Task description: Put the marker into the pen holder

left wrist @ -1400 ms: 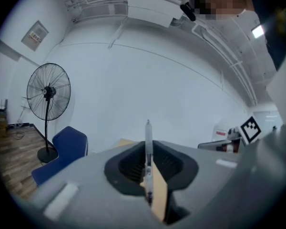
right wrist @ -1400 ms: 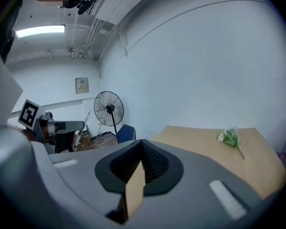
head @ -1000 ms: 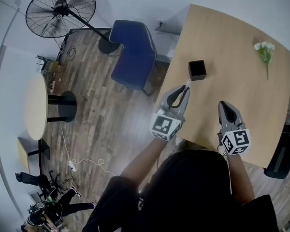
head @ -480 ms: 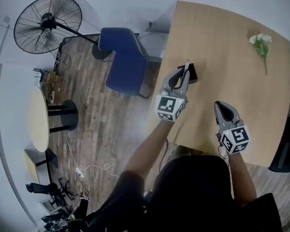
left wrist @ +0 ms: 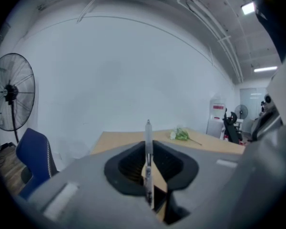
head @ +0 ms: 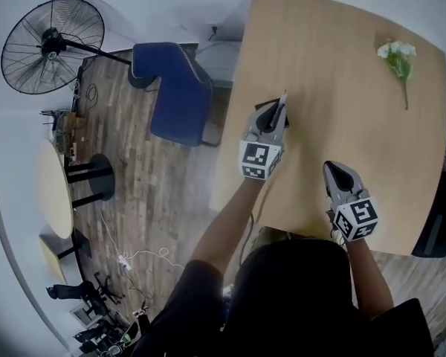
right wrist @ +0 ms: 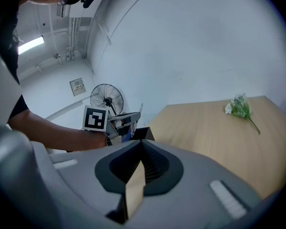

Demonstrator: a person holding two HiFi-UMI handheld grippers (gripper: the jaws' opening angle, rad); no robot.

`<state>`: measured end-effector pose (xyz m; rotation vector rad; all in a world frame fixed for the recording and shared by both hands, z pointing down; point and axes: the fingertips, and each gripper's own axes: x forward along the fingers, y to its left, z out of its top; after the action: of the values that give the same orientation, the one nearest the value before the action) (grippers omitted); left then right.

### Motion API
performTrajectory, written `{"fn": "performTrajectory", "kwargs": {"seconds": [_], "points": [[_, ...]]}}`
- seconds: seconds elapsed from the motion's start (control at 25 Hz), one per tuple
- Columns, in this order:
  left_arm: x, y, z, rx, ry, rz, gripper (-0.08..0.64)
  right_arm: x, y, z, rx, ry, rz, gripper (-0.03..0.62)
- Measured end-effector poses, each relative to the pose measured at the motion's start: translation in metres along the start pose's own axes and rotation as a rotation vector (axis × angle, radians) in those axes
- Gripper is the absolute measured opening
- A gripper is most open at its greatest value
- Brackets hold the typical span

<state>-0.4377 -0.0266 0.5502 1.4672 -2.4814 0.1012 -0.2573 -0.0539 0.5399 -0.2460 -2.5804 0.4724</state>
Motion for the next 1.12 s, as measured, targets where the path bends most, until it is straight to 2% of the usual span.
{"fn": "performTrajectory", "kwargs": {"seconds": [0.2, 0.36, 0.68, 1.12], "points": [[0.008, 0.014, -0.017, 0.013, 0.018, 0.060, 0.051, 0.011, -0.020, -0.003, 0.014, 0.006, -0.009, 0.002], [0.005, 0.029, -0.027, -0.007, 0.005, 0.100, 0.052, 0.019, -0.025, 0.000, 0.009, 0.000, -0.005, 0.002], [-0.001, 0.038, -0.043, -0.008, -0.006, 0.141, 0.055, 0.021, -0.029, -0.007, -0.001, 0.021, -0.023, 0.002], [-0.003, 0.041, -0.061, -0.004, 0.059, 0.153, 0.058, 0.014, -0.022, -0.008, -0.002, 0.013, -0.041, 0.002]]}}
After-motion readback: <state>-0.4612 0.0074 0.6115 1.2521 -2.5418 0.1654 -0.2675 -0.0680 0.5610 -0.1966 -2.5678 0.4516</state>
